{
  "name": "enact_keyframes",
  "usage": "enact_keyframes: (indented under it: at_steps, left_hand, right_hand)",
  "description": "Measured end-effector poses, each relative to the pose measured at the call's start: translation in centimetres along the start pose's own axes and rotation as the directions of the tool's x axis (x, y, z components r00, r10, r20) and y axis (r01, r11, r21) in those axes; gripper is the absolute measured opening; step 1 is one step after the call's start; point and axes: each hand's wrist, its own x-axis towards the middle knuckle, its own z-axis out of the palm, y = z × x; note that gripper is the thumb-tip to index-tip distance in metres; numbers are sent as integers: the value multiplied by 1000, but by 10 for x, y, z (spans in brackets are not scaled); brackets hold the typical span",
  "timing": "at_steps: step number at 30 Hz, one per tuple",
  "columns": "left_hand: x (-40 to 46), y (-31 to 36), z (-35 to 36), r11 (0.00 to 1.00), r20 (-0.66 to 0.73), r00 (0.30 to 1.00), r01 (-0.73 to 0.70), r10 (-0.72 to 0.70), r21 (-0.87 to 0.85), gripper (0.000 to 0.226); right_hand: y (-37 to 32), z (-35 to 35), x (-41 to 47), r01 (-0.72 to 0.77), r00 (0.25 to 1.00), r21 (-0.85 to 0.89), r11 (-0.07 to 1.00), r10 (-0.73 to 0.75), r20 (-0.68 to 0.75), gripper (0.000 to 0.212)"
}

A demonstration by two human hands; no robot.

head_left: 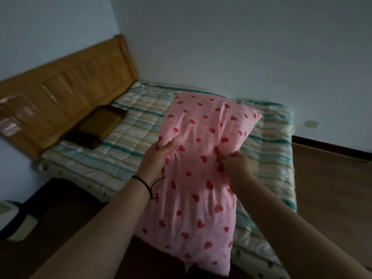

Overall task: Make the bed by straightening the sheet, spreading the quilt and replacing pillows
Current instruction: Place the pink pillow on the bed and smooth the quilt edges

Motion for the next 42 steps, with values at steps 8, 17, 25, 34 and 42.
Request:
enact_keyframes:
  at_steps: [8,17,25,34,42]
  left_hand:
    - [107,61,-116,1000,-194,981,7,-7,0,30]
    - [208,90,-309,984,-268,963,69,-22,166,43]
    - [288,100,-479,961,-214,955,237,-203,144,40]
    - [414,139,-585,917,-186,958,268,-220,296,25]
    - [548,147,-626,868,-214,947,309,-241,389,40]
  right_hand:
    - [-60,179,73,50,994,-127,991,-37,105,8]
    - [-90,390,104,113,982,-241,964,-73,172,10]
    - [-72,566,97,-33,995,-187,982,50,88,7]
    - [-90,709,145,-84,996,-190,978,87,6,6]
    - [-112,804,255,-100,995,-195,976,96,-32,6]
